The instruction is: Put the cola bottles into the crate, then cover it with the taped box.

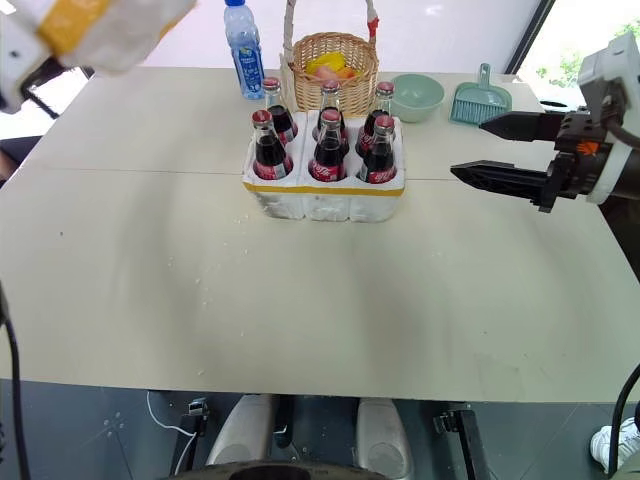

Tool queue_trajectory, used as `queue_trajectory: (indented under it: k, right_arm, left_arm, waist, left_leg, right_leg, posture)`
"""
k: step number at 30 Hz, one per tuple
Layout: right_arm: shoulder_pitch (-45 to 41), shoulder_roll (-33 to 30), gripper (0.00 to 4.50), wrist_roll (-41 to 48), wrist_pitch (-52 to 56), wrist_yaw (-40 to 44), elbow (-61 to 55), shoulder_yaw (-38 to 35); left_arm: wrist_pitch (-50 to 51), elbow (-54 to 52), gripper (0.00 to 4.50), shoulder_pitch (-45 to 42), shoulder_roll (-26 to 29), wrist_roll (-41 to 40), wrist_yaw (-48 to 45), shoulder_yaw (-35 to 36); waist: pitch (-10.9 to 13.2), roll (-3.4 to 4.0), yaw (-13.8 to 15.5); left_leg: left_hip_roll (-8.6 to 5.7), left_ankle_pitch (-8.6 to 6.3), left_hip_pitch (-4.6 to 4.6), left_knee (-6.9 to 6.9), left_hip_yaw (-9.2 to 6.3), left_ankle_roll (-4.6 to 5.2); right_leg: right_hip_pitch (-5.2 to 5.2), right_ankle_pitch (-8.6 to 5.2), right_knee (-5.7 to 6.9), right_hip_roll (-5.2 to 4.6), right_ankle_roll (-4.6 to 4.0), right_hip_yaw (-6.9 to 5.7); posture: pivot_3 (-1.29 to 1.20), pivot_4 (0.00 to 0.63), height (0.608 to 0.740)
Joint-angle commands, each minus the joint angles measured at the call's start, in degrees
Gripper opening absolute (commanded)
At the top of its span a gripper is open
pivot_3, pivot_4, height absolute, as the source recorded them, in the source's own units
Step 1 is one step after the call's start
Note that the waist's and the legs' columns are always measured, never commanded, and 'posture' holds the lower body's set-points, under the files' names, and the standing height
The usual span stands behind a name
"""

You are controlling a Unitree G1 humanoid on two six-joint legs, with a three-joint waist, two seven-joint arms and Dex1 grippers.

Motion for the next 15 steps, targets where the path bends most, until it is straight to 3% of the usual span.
queue_trajectory:
  k: [1,5,9,15]
  right_arm:
    - [1.0,0.7,4.5,2.2,1.0,-2.7,-2.5,-3.5]
    - [3.7,1.6,4.5,3.6,1.9,-5.1,-4.6,-5.7]
    - [6.2,2.0,4.5,5.0,2.7,-7.0,-6.3,-8.2]
    - [9.4,1.8,4.5,6.3,3.2,-8.6,-7.5,-11.0]
  left_arm:
    - [-4.5,-8.0,0.35,0.6,-2.4,4.4,6.5,-3.0]
    - [-5.9,-14.5,0.35,2.4,-4.9,11.4,11.6,-7.2]
    - [-6.0,-18.1,0.35,4.1,-4.4,22.1,17.9,-12.8]
    - [-3.4,-24.4,0.35,7.5,-4.8,31.7,24.0,-16.6]
  waist:
    - [0.0,0.01,-0.1]
    - [0.0,0.01,-0.7]
    - [0.0,0.01,-0.5]
    - [0.0,0.01,-0.2]
  left_leg:
    - [-0.02,0.0,0.01,0.01,0.01,0.0]
    - [-0.03,0.0,0.04,0.0,0.02,0.0]
    - [-0.01,0.0,0.06,-0.03,0.03,0.01]
    - [-0.02,0.0,0.04,0.0,0.04,0.01]
  right_leg:
    - [0.01,0.01,0.0,0.0,0.0,0.01]
    - [0.0,0.01,0.02,0.05,0.0,0.03]
    - [-0.01,0.01,0.04,0.09,0.0,0.05]
    - [0.0,0.01,0.03,0.07,0.0,0.07]
  posture:
    - [0.0,0.15,0.74]
    - [0.0,0.15,0.74]
    - [0.0,0.15,0.74]
    - [0.0,0.15,0.74]
